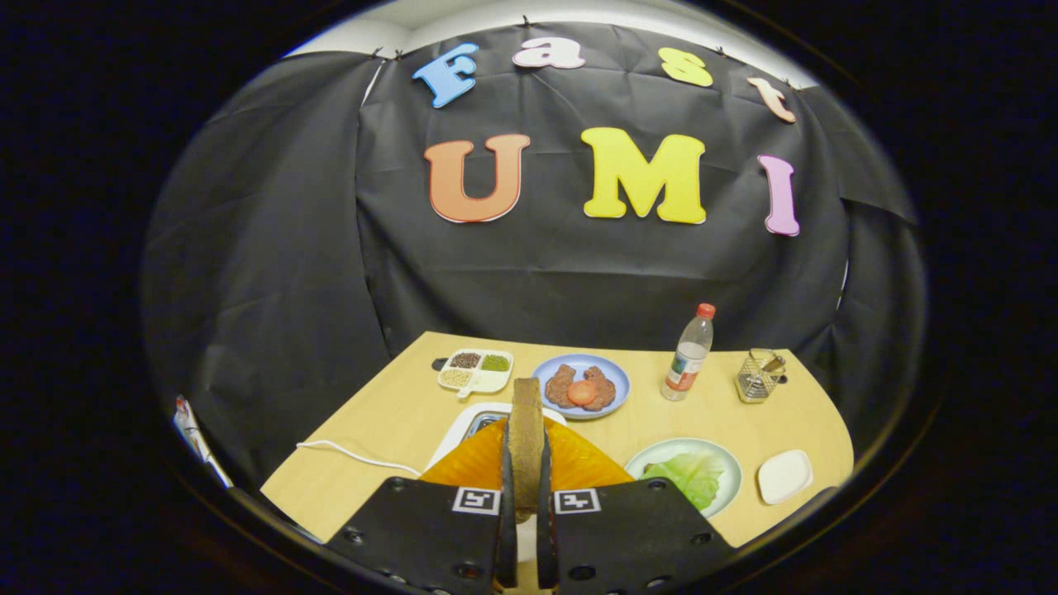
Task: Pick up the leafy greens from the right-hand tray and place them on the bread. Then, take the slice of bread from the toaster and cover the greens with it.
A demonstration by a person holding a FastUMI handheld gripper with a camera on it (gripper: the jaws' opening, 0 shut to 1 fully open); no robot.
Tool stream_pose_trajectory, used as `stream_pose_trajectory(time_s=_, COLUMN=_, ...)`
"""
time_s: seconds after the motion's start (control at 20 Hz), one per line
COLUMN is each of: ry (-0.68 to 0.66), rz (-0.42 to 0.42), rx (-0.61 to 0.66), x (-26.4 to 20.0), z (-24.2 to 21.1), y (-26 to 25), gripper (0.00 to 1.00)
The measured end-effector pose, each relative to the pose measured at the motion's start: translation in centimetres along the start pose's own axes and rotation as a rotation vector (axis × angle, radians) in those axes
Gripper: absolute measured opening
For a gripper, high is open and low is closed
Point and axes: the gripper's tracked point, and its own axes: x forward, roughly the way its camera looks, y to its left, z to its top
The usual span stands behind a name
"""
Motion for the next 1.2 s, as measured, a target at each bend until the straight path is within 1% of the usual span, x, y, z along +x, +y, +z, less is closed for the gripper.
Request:
stream_pose_trajectory(time_s=0.3, ry=-0.052, rz=-0.038, rx=0.023, x=-1.8, z=1.5, y=-3.8, gripper=0.09)
stream_pose_trajectory(time_s=0.5, ry=-0.051, rz=-0.077, rx=0.039, x=-1.7, z=0.9, y=-6.8, gripper=0.09)
stream_pose_trajectory(time_s=0.9, ry=0.029, rz=-0.128, rx=0.086, x=1.3, z=-3.2, y=-11.8, gripper=0.09)
stream_pose_trajectory(time_s=1.2, ry=0.099, rz=-0.136, rx=0.141, x=4.6, z=-7.0, y=-14.5, gripper=0.09)
